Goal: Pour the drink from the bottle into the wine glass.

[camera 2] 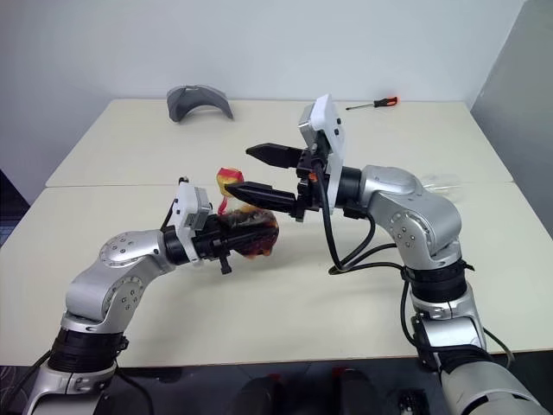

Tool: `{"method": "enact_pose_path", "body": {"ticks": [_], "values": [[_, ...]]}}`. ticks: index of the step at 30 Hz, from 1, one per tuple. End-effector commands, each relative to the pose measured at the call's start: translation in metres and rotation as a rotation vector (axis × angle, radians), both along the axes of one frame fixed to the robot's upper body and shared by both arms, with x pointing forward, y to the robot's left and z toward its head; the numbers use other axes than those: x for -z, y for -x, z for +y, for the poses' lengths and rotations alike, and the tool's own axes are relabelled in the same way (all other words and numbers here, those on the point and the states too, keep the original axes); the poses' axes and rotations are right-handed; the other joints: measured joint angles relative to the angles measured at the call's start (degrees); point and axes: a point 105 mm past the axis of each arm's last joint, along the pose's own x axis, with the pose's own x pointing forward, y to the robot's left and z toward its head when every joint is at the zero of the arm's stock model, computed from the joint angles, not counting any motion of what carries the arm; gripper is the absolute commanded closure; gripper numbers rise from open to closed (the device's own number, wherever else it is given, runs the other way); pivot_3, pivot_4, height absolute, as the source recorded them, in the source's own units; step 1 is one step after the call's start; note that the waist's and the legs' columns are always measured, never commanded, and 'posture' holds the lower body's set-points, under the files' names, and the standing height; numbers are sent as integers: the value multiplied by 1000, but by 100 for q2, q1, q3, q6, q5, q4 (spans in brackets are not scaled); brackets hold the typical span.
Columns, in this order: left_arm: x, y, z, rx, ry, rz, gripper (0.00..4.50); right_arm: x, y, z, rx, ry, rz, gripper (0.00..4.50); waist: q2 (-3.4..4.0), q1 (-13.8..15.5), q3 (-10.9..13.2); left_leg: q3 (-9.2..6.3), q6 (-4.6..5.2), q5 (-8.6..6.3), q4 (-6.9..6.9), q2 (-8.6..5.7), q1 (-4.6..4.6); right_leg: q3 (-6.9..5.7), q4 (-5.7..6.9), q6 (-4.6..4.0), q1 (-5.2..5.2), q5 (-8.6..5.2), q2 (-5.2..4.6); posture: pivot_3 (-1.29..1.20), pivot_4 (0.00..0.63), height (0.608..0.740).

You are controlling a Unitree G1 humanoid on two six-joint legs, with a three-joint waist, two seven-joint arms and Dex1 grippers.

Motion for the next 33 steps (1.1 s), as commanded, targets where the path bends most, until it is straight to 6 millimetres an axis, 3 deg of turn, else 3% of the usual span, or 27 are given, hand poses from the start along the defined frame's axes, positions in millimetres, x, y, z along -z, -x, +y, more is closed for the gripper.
{"method": "enact_pose_path", "body": {"ticks": [1, 9, 13, 23, 27, 33], "values": [[-10, -4, -2, -8, 12, -49, 3813, -17, 7, 10, -20, -31, -67, 542, 0, -3, 0, 0, 0, 0, 0, 0, 0, 0, 0, 0, 0, 0, 0, 0, 150, 740], [-13, -7, 1, -29, 26, -50, 3813, -19, 3, 20, 3, -34, -105, 542, 0, -4, 0, 0, 0, 0, 1, 0, 0, 1, 0, 0, 0, 0, -1, 0, 150, 740], [-16, -7, 1, -24, 21, -61, 3813, -16, -9, 26, 61, -12, -132, 542, 0, -6, 0, 0, 0, 0, 1, 0, 0, 0, 1, 0, -1, 0, 0, 0, 150, 740], [-19, -7, 4, -26, 8, -68, 3813, -10, -18, 27, 85, 17, -151, 542, 0, -6, 0, 1, -2, 1, 1, 0, 0, 1, 3, 0, -2, 0, 0, 0, 150, 740], [-19, -7, 4, -25, 9, -71, 3813, -11, -23, 20, 109, 14, -134, 542, 0, -6, 0, 1, -1, 1, 1, 0, -1, 1, 3, 0, -2, 0, -1, 0, 150, 740], [-19, -6, 8, -31, 6, -77, 3813, -13, -34, -14, 188, 49, -122, 542, 0, -3, 0, 1, 0, 0, 2, -1, -1, 1, 2, 0, -1, 0, -1, 0, 150, 740]]}}
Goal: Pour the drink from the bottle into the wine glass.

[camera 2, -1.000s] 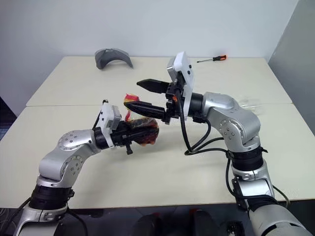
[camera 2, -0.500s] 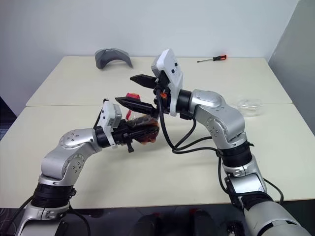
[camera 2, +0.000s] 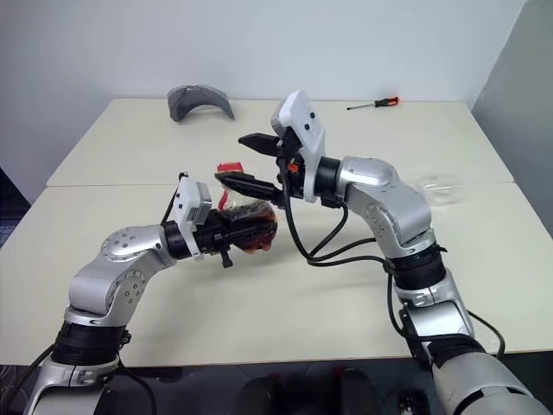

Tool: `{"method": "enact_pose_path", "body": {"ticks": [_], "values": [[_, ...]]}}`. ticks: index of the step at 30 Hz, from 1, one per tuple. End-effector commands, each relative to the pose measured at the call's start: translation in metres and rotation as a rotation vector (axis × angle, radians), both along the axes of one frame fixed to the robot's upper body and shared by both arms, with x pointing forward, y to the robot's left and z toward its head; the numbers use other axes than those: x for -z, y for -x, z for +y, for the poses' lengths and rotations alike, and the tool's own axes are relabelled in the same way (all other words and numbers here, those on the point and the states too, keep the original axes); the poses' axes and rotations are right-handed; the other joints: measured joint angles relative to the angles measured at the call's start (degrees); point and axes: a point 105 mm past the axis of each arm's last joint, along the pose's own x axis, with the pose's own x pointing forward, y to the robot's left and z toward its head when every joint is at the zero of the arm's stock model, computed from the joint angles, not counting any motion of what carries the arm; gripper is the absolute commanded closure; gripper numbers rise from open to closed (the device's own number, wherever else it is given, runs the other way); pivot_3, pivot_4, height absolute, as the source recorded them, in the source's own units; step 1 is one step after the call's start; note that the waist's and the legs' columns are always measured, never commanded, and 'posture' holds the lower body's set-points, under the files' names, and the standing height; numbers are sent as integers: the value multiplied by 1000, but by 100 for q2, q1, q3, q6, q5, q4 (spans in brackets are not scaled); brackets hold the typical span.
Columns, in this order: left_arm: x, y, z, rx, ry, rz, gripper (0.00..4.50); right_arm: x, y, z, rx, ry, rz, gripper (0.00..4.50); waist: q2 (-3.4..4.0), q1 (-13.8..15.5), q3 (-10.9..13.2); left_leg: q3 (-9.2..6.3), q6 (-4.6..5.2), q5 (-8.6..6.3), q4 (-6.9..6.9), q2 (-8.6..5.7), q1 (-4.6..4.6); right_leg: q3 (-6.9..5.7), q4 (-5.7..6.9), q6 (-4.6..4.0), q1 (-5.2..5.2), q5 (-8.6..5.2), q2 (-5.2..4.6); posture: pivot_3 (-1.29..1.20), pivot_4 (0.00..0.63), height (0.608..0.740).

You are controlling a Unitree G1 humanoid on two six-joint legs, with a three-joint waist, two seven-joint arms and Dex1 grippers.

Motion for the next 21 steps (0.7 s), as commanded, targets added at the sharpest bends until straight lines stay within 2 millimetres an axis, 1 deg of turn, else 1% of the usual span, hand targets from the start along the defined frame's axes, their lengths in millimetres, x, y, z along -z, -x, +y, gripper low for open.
{"method": "enact_pose_path", "body": {"ticks": [1, 3, 6, 8, 13, 17, 21], "values": [[-20, 3, 4, 4, 10, -83, 3813, -15, -7, -30, 78, -19, -35, 542, 0, 1, 0, 0, 0, 0, 0, 0, 0, 0, -1, 0, 0, 0, 0, 0, 150, 740], [-20, 3, 4, 6, 9, -87, 3813, -12, -7, -40, 83, -6, -32, 542, 0, 17, 0, -1, 1, 0, 0, 0, -1, -1, -2, 0, 1, 0, -1, 0, 150, 740], [-21, 1, 3, 4, 11, -96, 3813, -5, -14, -56, 110, 26, -28, 542, -1, 12, 0, 1, 2, -1, 0, -1, -2, 0, -4, 0, 2, 0, -1, 0, 150, 740], [-22, 0, 3, 6, 11, -99, 3813, -4, -14, -59, 101, 26, -22, 542, -1, -6, 1, 1, 3, -1, -1, 0, -1, 0, -3, 0, 2, 0, 0, 0, 150, 740], [-22, 0, 2, 13, 9, -101, 3813, -10, 3, -46, -21, -3, -2, 542, 0, -18, 1, 3, 3, -1, -3, 3, -1, 1, 2, 0, -2, 0, 2, 0, 150, 740], [-24, -2, 0, 17, 10, -112, 3813, -8, 15, -25, -92, -35, 9, 542, 0, -11, 1, 3, 2, -1, -1, 2, -2, 1, 1, 0, -1, 0, 1, 0, 150, 740], [-25, -5, 1, 13, 9, -117, 3813, -13, 20, -11, -127, -64, 17, 542, 0, -2, 1, 1, 2, -1, 1, 1, -2, 0, 2, 0, -1, 0, 1, 0, 150, 740]]}}
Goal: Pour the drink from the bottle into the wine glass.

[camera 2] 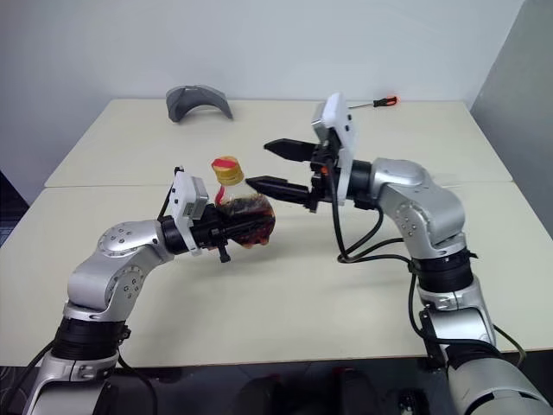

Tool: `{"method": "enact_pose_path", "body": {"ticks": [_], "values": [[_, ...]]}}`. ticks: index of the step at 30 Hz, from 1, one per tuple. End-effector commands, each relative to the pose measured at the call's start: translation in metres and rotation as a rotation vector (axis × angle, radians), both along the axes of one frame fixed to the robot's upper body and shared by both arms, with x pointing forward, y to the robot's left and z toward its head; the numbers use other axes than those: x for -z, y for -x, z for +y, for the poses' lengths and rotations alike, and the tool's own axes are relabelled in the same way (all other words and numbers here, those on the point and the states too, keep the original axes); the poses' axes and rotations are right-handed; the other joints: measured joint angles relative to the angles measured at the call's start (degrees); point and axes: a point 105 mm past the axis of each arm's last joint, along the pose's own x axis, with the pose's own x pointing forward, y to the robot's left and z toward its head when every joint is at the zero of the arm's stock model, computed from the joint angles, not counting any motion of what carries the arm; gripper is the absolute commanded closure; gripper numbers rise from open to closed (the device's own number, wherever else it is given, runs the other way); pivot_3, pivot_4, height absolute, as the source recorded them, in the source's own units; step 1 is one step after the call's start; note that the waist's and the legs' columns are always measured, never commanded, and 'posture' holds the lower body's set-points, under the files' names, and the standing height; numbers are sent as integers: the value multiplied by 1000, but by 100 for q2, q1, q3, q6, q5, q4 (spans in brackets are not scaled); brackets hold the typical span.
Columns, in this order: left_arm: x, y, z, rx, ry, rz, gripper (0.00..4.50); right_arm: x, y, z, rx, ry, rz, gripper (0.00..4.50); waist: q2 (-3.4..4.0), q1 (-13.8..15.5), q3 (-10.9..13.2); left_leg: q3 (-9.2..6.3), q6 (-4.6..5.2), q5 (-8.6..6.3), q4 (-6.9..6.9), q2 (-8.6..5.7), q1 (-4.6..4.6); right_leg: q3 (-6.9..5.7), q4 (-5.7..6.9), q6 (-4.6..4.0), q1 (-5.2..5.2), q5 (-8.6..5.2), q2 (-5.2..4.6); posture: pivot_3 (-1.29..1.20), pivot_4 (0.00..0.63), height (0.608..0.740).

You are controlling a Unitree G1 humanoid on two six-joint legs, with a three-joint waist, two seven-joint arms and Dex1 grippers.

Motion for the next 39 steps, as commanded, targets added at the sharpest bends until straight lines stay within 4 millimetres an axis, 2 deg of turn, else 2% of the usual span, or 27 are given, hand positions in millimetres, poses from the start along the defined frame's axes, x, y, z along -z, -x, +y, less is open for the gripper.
{"method": "enact_pose_path", "body": {"ticks": [1, 15, 24, 31, 37, 39], "values": [[-15, 0, -1, 9, 10, -69, 3813, -17, 10, 10, -41, -36, -50, 542, 0, 1, 0, 1, -1, 1, 0, -1, 0, 1, 0, 0, 0, 0, -1, 0, 150, 740], [-15, -2, -2, 9, 12, -77, 3813, -21, -7, 23, -15, -32, -94, 542, 1, -4, 0, 1, -7, 4, -1, -1, 0, 1, 0, 0, -1, 0, -1, 0, 150, 740], [-16, -4, -1, 6, 10, -83, 3813, -23, -18, 21, 21, -18, -121, 542, 1, -3, 0, 2, -8, 5, 0, -1, 0, 1, 1, 0, -1, 0, -1, 0, 150, 740], [-16, -4, 1, 1, 10, -80, 3813, -22, -29, -4, 93, 7, -116, 542, 1, 0, 0, 1, -7, 4, 1, -1, 0, 0, 1, 0, -1, 0, -1, 0, 150, 740], [-15, -3, 3, -2, 8, -76, 3813, -14, -42, -41, 206, 39, -70, 542, 0, 4, 0, 2, -6, 3, 1, -1, 0, 0, 0, 0, -1, 0, -2, 0, 150, 740], [-15, -5, 3, -2, 7, -77, 3813, -11, -41, -48, 216, 51, -65, 542, 0, 4, 1, 2, -1, 1, 1, -1, -1, 1, 0, 0, -1, 0, -2, 0, 150, 740]]}}
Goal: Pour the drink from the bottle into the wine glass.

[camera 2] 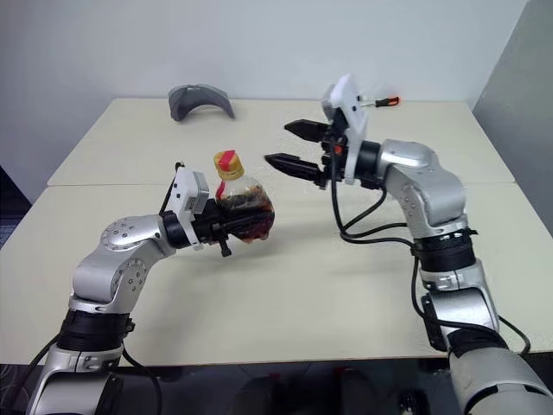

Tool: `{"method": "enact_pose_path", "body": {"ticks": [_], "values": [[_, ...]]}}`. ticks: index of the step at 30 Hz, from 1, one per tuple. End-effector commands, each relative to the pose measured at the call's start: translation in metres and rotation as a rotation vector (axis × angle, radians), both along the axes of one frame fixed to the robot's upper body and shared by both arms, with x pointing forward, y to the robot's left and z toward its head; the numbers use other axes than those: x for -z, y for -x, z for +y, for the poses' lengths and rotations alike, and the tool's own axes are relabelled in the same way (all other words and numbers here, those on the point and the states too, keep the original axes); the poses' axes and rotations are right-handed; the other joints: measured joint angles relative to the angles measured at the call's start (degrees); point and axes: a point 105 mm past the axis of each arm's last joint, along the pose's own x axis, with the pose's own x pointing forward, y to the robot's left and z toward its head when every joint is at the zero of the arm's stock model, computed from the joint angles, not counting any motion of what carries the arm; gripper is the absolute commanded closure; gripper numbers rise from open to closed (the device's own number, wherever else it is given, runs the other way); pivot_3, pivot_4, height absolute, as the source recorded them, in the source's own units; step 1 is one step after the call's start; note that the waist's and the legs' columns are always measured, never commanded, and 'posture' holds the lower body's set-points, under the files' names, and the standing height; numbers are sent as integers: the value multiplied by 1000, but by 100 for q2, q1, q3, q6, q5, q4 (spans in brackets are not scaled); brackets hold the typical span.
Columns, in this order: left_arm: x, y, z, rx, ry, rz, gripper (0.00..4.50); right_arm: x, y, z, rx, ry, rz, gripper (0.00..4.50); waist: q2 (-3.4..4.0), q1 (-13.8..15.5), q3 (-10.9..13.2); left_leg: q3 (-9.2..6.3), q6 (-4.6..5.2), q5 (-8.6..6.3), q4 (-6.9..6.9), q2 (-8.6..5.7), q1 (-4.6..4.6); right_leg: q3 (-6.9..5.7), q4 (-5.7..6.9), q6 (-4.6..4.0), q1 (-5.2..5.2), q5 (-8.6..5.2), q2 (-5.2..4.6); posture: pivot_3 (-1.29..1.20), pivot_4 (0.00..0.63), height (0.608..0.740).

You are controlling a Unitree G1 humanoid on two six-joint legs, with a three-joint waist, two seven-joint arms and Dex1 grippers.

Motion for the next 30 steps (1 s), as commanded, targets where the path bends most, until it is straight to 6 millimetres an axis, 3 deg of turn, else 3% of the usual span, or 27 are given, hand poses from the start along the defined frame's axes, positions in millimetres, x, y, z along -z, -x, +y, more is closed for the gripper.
{"method": "enact_pose_path", "body": {"ticks": [1, 6, 10, 15, 30], "values": [[-17, 3, 0, 17, 8, -80, 3813, -8, 5, -10, 7, -14, -28, 542, 0, 0, 0, 0, 0, 0, 0, 0, 0, 0, 0, 0, 0, 0, 0, 0, 150, 740], [-18, 1, -2, 24, 7, -82, 3813, -6, 30, 4, -151, -35, 13, 542, 1, -21, 1, 2, 1, 0, -2, 2, 0, 1, 5, 0, -4, 0, 2, 0, 150, 740], [-19, 1, -2, 32, -2, -89, 3813, -18, 50, 30, -252, -123, 40, 542, 1, -20, 1, 2, 1, -1, -1, 3, 1, 1, 6, 0, -3, 0, 2, 0, 150, 740], [-22, -1, 0, 28, -7, -97, 3813, -28, 53, 47, -262, -155, 27, 542, 1, 3, 1, 0, -2, 1, 2, -1, 0, 1, 8, 0, -4, 0, 0, 0, 150, 740], [-21, 2, 0, 46, -25, -98, 3813, -18, 53, 68, -287, -128, 42, 542, 1, -4, 1, -1, -4, 2, 1, -1, 0, -1, 8, 0, -4, 0, 0, 0, 150, 740]]}}
